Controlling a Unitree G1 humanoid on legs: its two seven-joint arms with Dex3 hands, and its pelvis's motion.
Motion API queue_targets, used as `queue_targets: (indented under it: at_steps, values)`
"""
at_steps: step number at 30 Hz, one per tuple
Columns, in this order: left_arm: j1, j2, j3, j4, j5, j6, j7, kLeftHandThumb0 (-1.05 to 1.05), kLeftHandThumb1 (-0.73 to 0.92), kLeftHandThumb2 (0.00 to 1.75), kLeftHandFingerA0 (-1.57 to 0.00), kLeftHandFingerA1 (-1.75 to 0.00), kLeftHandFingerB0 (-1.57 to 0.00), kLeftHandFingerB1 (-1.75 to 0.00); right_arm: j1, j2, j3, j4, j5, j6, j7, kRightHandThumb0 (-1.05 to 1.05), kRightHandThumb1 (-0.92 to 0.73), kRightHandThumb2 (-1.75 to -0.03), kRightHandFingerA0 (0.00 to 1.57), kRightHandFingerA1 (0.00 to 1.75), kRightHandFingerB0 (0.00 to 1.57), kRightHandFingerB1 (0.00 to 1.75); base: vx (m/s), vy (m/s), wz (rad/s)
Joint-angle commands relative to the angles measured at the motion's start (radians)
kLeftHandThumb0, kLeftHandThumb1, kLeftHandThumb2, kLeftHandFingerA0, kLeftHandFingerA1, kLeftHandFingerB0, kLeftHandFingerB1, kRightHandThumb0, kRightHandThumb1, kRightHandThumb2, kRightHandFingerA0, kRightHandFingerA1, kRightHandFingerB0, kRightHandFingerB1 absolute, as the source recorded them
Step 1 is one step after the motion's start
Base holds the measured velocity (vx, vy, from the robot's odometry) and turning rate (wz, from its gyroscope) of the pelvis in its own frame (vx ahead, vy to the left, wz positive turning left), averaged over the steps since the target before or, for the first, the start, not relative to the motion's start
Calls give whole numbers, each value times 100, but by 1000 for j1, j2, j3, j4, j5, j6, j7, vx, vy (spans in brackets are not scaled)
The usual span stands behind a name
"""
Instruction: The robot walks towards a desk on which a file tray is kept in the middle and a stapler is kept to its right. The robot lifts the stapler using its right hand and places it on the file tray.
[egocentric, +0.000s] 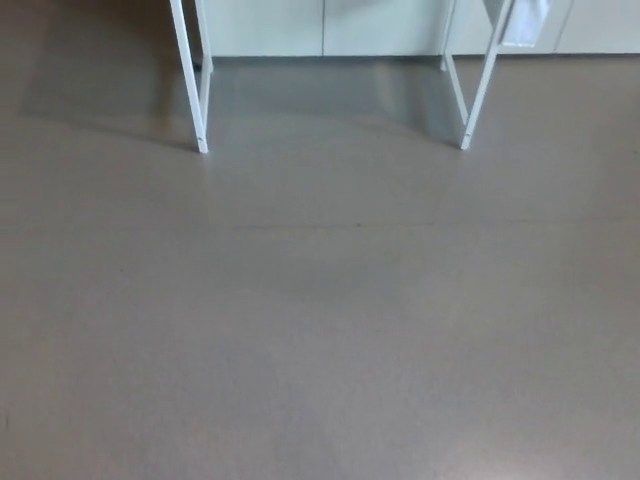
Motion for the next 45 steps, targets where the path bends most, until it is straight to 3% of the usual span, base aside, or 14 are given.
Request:
queue_targets:
  at_steps: [1, 2, 6, 10, 16, 20, 22, 26, 27, 35, 36, 37, 38, 45]
  values:
    - [-18, 7, -9, 23, 9, -26, 3, -35, 57, 108, -2, -50, 0, -49, -2, -15, -1, -3, -8, 0, -13, -68, -65, -59, 16, 50, 0, 30, 336, -243, -2]
    - [-18, 8, -10, 28, 9, -34, 2, -35, 57, 108, -2, -50, 0, -49, 11, -18, -1, -42, -8, 30, -8, -72, -50, -89, 16, 56, 3, 25, 355, -328, 10]
    - [-26, 8, -11, 37, 7, -24, 9, -59, 77, 62, -22, -42, -13, -33, -11, -17, -4, 10, 3, -5, 8, -65, -66, -59, 15, 49, 0, 31, 261, -171, 15]
    - [-35, 3, -3, 36, -4, 7, 18, -58, 76, 63, -19, -40, -12, -33, -5, -14, -13, 4, 14, -11, 15, -69, -48, -90, 13, 56, 0, 29, 247, -35, -5]
    - [-16, 4, 0, -2, -10, 19, 9, -58, 76, 62, -18, -40, -12, -34, -31, -18, 2, 45, 0, -17, 5, -65, -66, -61, 9, 46, 1, 29, 299, 108, -15]
    - [-20, -1, -2, 25, -5, 3, 18, -35, 57, 108, -1, -49, -1, -49, -22, -27, 7, 23, -3, -18, 10, -70, -53, -84, 8, 52, 4, 28, 405, 180, -35]
    - [-27, 2, 0, 40, -7, -3, 13, -60, 76, 62, -20, -41, -12, -32, -37, -33, 16, 45, -14, -8, 11, -69, -66, -59, 11, 47, 0, 30, 373, 177, 7]
    - [-10, 0, 8, 13, -18, 0, 3, -59, 77, 62, -21, -42, -12, -34, -30, -28, 4, 42, 4, -26, 24, -70, -50, -86, 10, 54, 2, 27, 316, 50, 7]
    - [-10, 1, 3, 19, -12, -14, 1, -36, 57, 108, -1, -50, 0, -49, -31, -25, 1, 44, 6, -26, 19, -70, -48, -87, 15, 57, 2, 29, 336, -48, 12]
    - [-33, 13, -13, 33, 4, -15, 1, -36, 58, 108, -2, -49, 0, -49, -29, -21, 7, 36, -7, -18, 10, -66, -67, -59, 17, 50, 0, 31, 428, -156, 36]
    - [-33, 15, -14, 34, 3, -16, -3, -36, 57, 108, -1, -49, 0, -49, -30, -23, 9, 39, -11, -21, 9, -70, -50, -90, 15, 56, 0, 27, 343, -76, 8]
    - [-34, 15, -13, 34, 1, -12, -2, -61, 77, 63, -22, -41, -11, -34, -33, -25, 11, 47, -13, -27, 11, -67, -67, -59, 17, 51, 0, 31, 287, -37, -4]
    - [-40, 18, -19, 45, 8, -19, 0, -36, 56, 108, -1, -49, 0, -49, -35, -21, 5, 55, -5, -34, 15, -67, -66, -60, 15, 52, 0, 30, 305, -43, 5]
    - [-44, 15, -11, 56, -5, -28, -1, -36, 57, 108, -2, -50, 0, -50, -33, -26, 4, 43, 1, -27, 29, -71, -50, -87, 11, 55, 1, 28, 370, 73, -14]
